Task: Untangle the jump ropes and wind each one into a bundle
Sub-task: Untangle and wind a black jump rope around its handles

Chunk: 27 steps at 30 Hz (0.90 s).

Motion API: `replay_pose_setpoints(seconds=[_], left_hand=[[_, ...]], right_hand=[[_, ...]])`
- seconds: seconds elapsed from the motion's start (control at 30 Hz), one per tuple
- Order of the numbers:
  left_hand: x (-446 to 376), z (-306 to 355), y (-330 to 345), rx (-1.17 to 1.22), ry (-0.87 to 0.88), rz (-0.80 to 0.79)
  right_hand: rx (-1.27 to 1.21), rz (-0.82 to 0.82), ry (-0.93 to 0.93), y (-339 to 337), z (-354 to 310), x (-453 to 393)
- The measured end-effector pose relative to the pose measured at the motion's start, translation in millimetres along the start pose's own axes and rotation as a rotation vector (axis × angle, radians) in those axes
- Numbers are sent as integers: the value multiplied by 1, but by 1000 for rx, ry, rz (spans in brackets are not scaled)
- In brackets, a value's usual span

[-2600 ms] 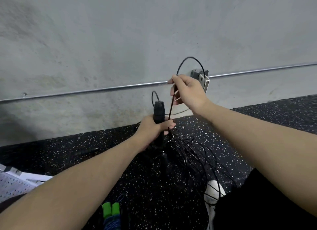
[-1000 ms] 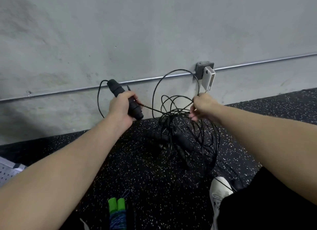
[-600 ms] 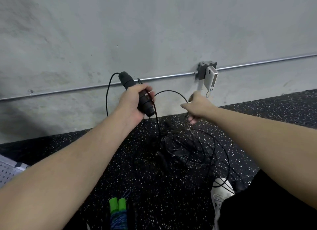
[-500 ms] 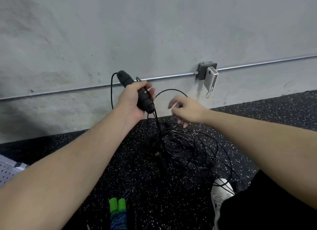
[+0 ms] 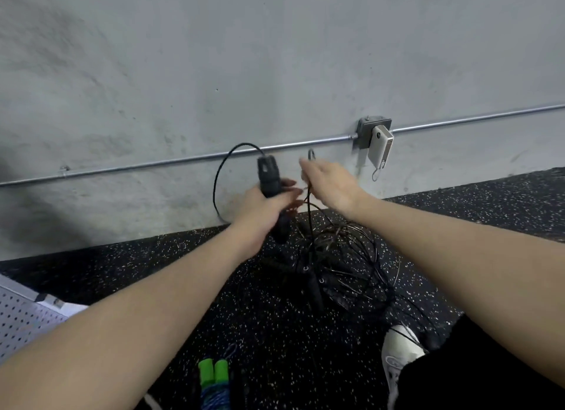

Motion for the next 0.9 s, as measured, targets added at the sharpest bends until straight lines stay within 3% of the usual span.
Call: replay_pose_setpoints(seconds=[0.13, 0.27, 0.37, 0.4, 0.53, 0.73, 0.8, 0.9], left_hand=[[1, -25, 27, -154, -57, -118], [-2, -31, 30, -197, -40, -109], [-4, -29, 23, -79, -40, -45], [-4, -23, 21, -22, -34, -18], [-7, 18, 14, 143, 74, 49], [-7, 30, -4, 344, 98, 135], [-6, 35, 3, 352, 105, 104], [-9, 35, 5, 360, 130, 55]], right_hand=[[-653, 13, -4, -7, -13, -8], [-797, 63, 60, -16, 6, -3], [-842, -33, 126, -12, 18, 0], [-780, -113, 146, -5, 24, 3], [-115, -466, 97, 22, 33, 29], [242, -642, 62, 32, 54, 36], [320, -600, 26, 39, 60, 32], [320, -357, -51, 21, 39, 14]])
Point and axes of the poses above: each hand's wrist, its own x-axis away from the middle knuckle, its own y-axis out of the palm, z = x × y, the point moved 9 cm from there along -x, towards the middle knuckle, and after that the axes turned 5 degrees about -z, right-handed, at the moved point
